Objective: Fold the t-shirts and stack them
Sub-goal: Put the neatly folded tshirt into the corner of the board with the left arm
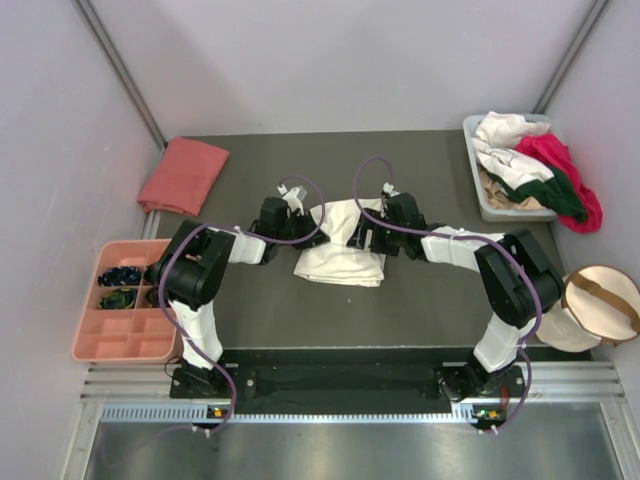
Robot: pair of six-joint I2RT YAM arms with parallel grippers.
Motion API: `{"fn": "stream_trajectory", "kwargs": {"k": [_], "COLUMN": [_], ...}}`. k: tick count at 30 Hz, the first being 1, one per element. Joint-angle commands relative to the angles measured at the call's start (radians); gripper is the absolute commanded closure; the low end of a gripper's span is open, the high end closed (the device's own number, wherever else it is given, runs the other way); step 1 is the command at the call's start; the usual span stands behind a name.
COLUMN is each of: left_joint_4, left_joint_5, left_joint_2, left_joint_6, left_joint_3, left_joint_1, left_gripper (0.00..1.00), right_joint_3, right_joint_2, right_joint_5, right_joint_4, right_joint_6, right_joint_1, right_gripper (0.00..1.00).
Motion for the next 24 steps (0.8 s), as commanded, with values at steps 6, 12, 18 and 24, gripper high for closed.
{"fn": "stream_trajectory", "kwargs": {"k": [6, 12, 18, 24], "left_joint_4": [-0.211, -0.418, -0.703, -0.927], "left_joint_5": [-0.008, -0.106, -0.267, -0.480], "left_joint_2": [0.018, -0.082, -0.091, -0.010], "left_joint_6": [-0.012, 0.066, 0.224, 0.402], "left_joint_3": [-0.053, 0.110, 0.416, 0.716], "left_joint_1": [-0.035, -0.035, -0.035, -0.034], "left_gripper": [1.00, 1.00, 1.00, 1.00], "right_joint_3": [0.014, -0.001, -0.029, -0.135], "right_joint_2": [-0.061, -0.355, -0.486, -0.483], "right_joint_5": [0.067, 0.210, 0.270, 0.164], "right_joint_4": [-0.035, -0.167, -0.255, -0.180], "right_joint_6": [-0.025, -0.098, -0.115, -0.062], "right_joint_1": [-0.025, -0.023, -0.025, -0.026], "right_gripper": [0.01, 0.01, 0.01, 0.01]}}
